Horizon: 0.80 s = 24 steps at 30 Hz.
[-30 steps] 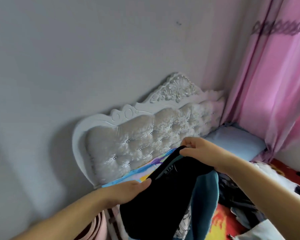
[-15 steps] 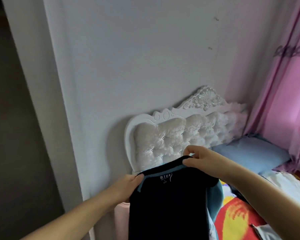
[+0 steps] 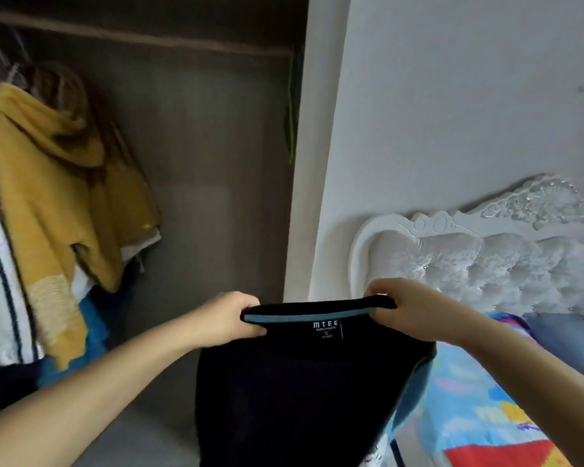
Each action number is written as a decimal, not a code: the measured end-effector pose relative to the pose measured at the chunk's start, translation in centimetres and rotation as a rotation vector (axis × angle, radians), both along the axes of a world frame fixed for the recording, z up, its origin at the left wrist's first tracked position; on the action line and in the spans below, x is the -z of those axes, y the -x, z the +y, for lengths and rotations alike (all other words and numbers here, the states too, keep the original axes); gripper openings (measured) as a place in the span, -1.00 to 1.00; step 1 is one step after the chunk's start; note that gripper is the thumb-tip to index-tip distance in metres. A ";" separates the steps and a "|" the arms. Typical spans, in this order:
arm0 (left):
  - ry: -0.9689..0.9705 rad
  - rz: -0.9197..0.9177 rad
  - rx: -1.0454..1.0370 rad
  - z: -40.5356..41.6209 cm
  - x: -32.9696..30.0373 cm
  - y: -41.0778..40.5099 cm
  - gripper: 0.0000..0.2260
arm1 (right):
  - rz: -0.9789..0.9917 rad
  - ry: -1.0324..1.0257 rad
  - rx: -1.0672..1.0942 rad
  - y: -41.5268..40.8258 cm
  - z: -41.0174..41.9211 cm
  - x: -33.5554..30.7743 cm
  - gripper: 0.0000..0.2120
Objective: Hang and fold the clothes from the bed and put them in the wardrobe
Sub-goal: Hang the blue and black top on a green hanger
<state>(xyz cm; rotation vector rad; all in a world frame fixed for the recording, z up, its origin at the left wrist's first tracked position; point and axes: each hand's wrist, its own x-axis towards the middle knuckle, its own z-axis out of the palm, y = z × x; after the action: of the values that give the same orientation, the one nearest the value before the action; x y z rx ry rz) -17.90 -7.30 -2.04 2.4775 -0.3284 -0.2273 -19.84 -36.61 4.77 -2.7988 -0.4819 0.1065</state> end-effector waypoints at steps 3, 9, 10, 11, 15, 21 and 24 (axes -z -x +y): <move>-0.265 -0.120 -0.263 5.0 1.2 1.6 -0.86 | -0.055 -0.002 -0.043 0.5 4.3 0.9 -0.88; 0.149 0.102 -0.529 11.3 0.7 2.8 -0.87 | -0.064 0.077 -0.109 -0.2 11.0 1.8 -0.79; 0.326 0.170 -0.556 11.9 0.2 2.6 -0.87 | -0.064 0.091 -0.108 -0.5 12.0 1.6 -0.79; 0.484 0.211 -0.586 12.6 -0.4 2.1 -0.88 | -0.069 0.104 -0.107 -0.9 13.1 1.2 -0.79; 0.777 0.179 -0.637 15.6 -2.8 -0.8 -0.86 | -0.078 0.172 -0.132 -3.3 18.2 -0.7 -0.95; 0.845 0.185 -0.569 21.3 -7.1 -5.1 -0.79 | 0.006 0.305 -0.048 -9.6 26.6 -3.7 -0.88; 0.867 0.224 -0.489 22.3 -8.1 -7.6 -0.84 | 0.184 0.369 0.056 -12.7 28.8 -5.0 -0.72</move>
<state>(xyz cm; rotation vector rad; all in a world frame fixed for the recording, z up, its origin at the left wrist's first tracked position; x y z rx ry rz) -10.32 15.00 6.04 1.5843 0.2428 -0.1146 -7.10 -7.85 9.75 -3.1153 -0.3700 0.4809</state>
